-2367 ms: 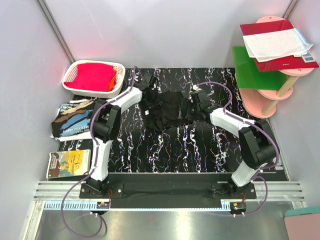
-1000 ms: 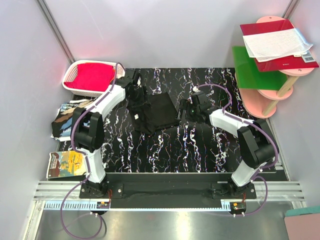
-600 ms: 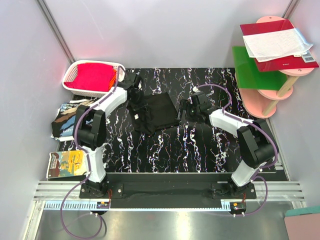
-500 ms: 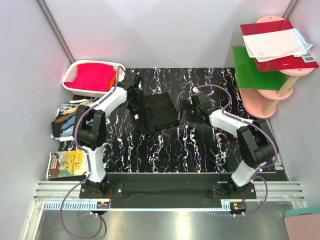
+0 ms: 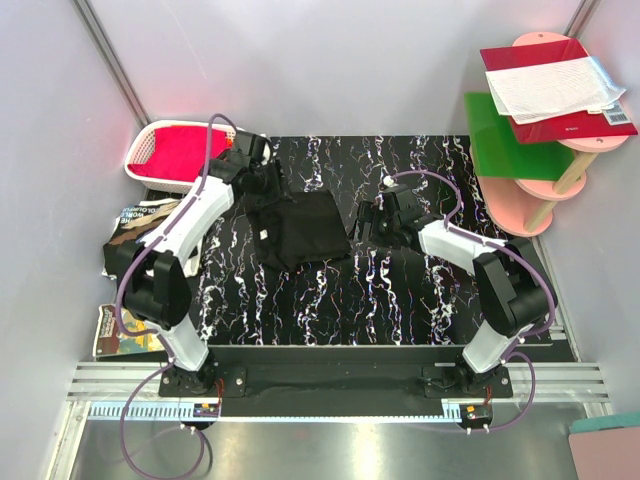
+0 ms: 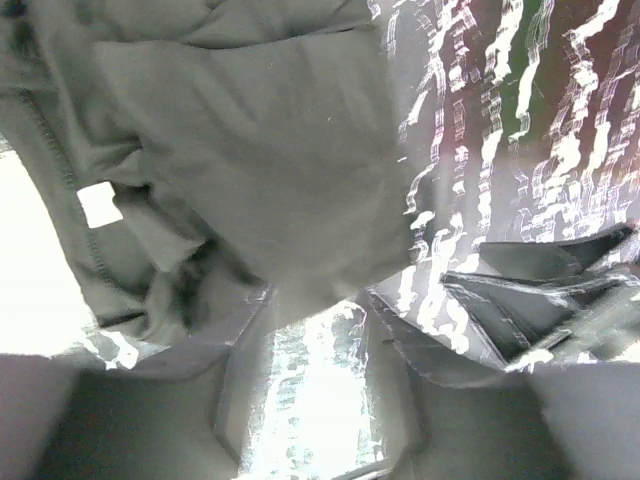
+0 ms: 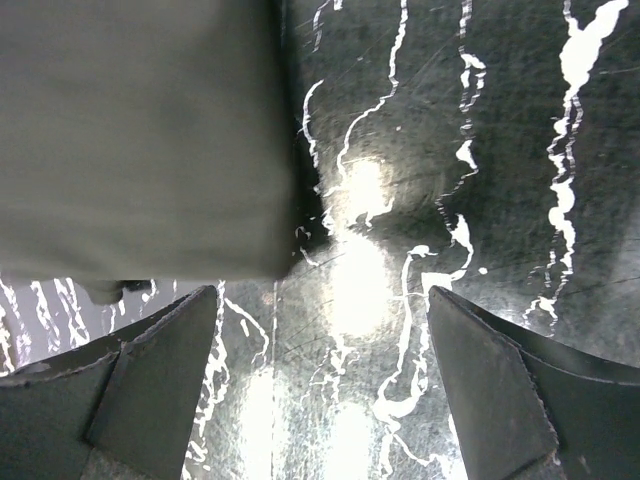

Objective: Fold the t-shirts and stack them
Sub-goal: Smooth out wrinkles on the folded tshirt

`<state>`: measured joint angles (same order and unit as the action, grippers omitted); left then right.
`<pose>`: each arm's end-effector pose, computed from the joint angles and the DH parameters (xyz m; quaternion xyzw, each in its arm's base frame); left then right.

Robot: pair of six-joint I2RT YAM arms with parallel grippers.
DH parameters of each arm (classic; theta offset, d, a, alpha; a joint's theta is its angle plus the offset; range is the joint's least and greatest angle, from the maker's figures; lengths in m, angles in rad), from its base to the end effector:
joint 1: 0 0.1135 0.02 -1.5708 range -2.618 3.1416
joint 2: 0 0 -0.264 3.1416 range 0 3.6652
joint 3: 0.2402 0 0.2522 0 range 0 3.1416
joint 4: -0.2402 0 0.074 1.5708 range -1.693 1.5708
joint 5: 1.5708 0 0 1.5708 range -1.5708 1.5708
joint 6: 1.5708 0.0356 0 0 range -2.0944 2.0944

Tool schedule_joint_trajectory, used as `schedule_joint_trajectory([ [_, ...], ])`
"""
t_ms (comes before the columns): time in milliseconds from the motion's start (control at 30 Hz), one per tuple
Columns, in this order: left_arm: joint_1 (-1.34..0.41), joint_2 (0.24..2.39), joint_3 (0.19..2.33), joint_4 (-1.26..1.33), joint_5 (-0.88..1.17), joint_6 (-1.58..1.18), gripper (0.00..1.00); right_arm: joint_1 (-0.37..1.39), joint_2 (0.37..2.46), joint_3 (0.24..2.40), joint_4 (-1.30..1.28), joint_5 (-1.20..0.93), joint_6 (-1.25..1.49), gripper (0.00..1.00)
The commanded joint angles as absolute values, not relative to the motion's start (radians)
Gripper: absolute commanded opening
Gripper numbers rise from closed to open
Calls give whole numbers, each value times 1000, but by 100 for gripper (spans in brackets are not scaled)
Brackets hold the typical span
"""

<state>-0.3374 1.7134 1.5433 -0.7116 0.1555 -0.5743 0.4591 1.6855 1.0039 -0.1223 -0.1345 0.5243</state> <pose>0.3553 -0.1305 0.3082 -0.0848 0.9349 -0.2139 0.2702 0.3153 0.1612 0.1893 0.0050 0.9256 0.2312 0.2996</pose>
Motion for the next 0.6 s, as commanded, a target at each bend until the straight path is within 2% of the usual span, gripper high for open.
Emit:
schedule_joint_trajectory([
  [0,-331,1750,1470,-732,118,-566,65,479,1623,1011,-74,-182,512,93],
  [67,-330,1793,1459,-735,129,-564,76,482,1623,1012,-75,-187,509,93],
  [267,-328,1806,1451,-718,103,-574,78,491,1612,1002,-83,-193,505,93],
  [367,-322,1812,1469,-732,16,-555,76,492,1611,1003,-95,-195,506,92],
  [433,-316,1845,1485,-758,-69,-551,63,492,1608,1002,-100,-189,514,91],
  [467,-308,1856,1494,-778,-87,-549,46,492,1606,999,-107,-183,515,90],
  [500,-305,1861,1493,-784,-118,-551,8,492,1598,996,-107,-186,518,86],
  [533,-299,1855,1470,-784,-123,-560,0,492,1597,993,-107,-190,515,67],
  [567,-299,1842,1453,-761,-127,-560,0,492,1594,986,-107,-199,518,51],
])
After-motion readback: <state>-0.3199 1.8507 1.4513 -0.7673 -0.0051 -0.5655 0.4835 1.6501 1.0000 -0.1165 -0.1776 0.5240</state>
